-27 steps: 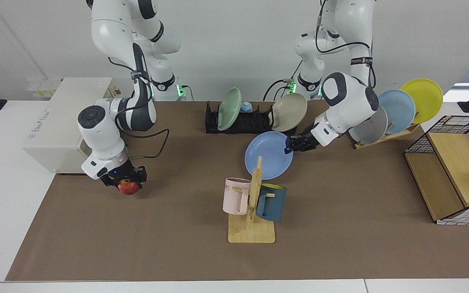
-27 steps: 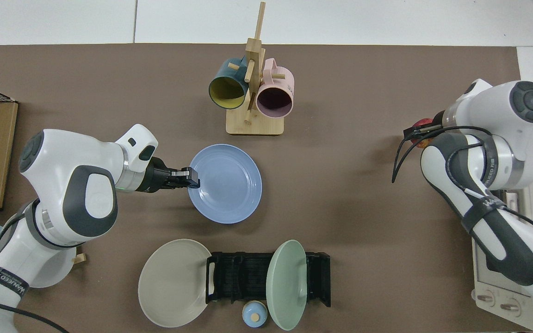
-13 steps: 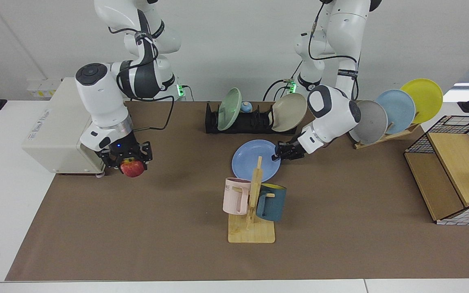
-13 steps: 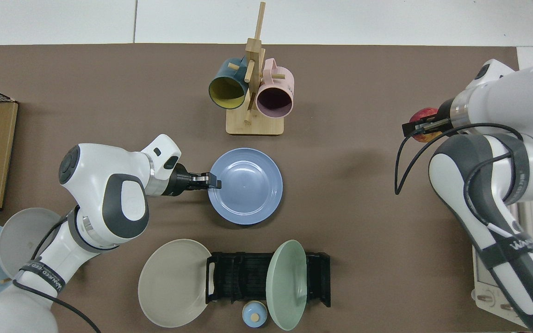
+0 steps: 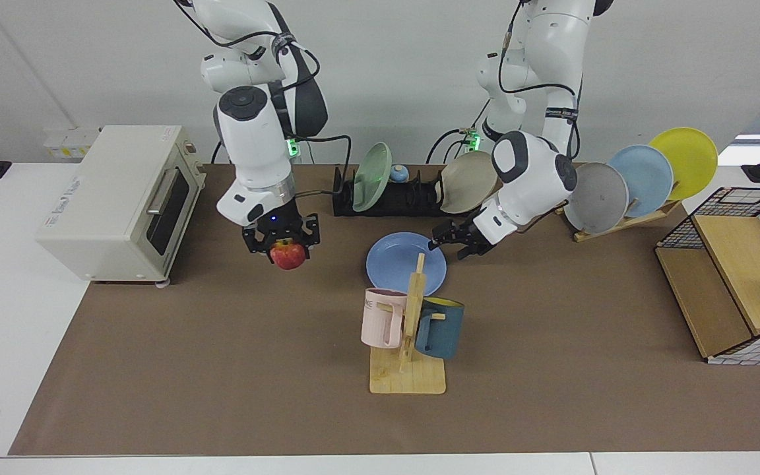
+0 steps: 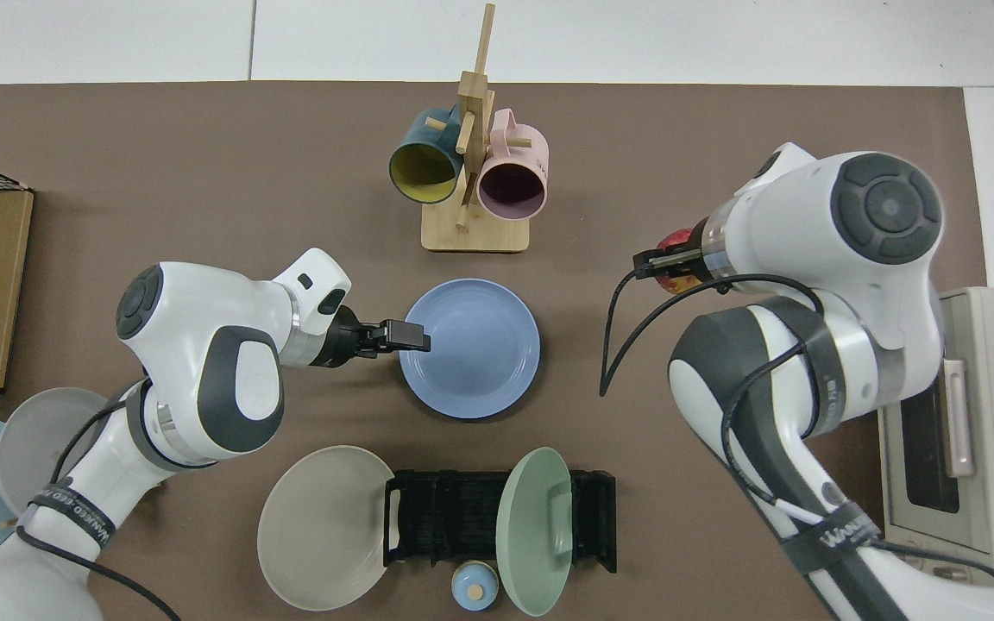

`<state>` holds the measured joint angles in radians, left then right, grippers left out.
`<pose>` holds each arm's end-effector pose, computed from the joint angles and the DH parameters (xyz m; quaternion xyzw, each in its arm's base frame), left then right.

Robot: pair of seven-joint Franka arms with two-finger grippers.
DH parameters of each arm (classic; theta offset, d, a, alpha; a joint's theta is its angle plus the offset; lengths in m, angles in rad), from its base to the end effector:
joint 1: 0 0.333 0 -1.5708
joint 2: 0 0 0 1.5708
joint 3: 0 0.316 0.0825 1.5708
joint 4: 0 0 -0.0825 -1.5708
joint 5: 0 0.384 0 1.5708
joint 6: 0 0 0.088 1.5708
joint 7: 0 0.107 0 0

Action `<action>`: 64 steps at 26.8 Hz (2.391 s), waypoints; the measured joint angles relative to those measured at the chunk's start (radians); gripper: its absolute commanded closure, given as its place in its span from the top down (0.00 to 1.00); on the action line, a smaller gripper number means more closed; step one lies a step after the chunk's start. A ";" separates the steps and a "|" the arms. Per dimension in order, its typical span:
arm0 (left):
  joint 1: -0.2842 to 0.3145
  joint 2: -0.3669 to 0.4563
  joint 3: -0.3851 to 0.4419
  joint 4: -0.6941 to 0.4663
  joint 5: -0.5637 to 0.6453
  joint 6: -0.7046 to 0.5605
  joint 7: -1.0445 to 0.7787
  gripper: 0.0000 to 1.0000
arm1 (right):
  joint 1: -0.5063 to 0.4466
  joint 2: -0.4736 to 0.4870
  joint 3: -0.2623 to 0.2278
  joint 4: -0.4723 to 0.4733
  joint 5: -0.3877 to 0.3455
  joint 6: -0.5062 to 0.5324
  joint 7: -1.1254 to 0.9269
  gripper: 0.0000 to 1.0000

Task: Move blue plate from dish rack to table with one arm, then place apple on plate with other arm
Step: 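Release the plate and retract the left gripper while the right gripper carries the apple, then lower the apple onto the blue plate and open the right gripper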

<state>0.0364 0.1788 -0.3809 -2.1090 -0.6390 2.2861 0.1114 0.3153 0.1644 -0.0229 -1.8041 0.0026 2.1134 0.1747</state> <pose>0.5349 -0.2025 0.3435 0.9629 -0.0105 -0.0322 0.2676 0.5950 0.1800 0.4654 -0.9957 -0.0584 -0.0706 0.0161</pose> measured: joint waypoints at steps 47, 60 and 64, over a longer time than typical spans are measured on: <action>-0.030 -0.175 0.177 0.610 0.692 -0.841 -0.094 1.00 | 0.381 0.253 0.001 -0.044 0.061 0.301 0.181 0.00; -0.030 -0.187 0.184 0.610 0.692 -0.845 -0.095 1.00 | 0.382 0.280 0.000 -0.044 0.061 0.324 0.181 1.00; -0.026 -0.193 0.190 0.610 0.692 -0.849 -0.095 1.00 | 0.382 0.279 0.000 -0.041 0.062 0.324 0.181 1.00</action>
<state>0.0102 -0.0147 -0.1908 -1.4993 0.0532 1.4375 0.0160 0.6970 0.4432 -0.0233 -1.8446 0.0642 2.4370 0.3562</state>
